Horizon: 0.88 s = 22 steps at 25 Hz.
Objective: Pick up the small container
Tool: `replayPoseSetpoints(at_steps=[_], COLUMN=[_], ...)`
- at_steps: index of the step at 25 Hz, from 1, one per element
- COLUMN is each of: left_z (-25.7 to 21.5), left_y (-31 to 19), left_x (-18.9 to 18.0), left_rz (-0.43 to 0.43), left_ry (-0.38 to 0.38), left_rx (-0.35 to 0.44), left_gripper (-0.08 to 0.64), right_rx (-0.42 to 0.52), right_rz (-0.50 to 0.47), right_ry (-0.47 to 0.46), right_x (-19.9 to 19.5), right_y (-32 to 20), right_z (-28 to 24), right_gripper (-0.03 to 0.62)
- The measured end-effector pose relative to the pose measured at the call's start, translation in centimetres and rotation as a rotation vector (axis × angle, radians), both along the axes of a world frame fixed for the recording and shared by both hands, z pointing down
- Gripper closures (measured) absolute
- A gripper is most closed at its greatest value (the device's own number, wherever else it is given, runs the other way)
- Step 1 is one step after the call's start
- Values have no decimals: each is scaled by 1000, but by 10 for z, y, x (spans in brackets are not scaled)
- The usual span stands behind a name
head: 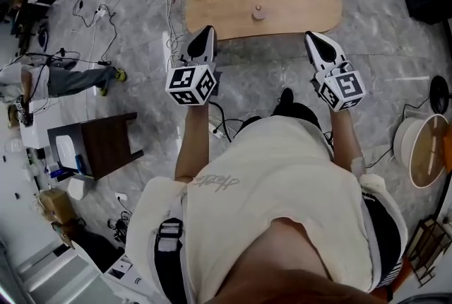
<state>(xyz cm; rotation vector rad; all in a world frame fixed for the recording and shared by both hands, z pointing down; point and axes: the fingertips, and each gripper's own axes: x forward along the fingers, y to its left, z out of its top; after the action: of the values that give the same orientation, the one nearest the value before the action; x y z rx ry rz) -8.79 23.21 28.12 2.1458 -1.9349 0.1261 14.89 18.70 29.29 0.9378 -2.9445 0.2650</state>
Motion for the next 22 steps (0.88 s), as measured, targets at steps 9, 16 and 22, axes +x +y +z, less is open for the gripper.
replayPoseSetpoints(at_steps=[9,16,22], left_z=[-4,16,27], left_y=[-92,-100,-83], left_x=[27,23,-5], left_rz=[-36,-104,-150], left_ry=[-49,-65,-56], left_rx=[16,-44,-81], left_gripper=[557,557,557], right_rx=[-48,-63,-72], right_rz=[-30,-105,-138], right_ry=[-10,-7,-3], right_x=[34,23,-1], right_y=[-100,-129,-120], right_z=[29,42,44], right_gripper=[594,593,593])
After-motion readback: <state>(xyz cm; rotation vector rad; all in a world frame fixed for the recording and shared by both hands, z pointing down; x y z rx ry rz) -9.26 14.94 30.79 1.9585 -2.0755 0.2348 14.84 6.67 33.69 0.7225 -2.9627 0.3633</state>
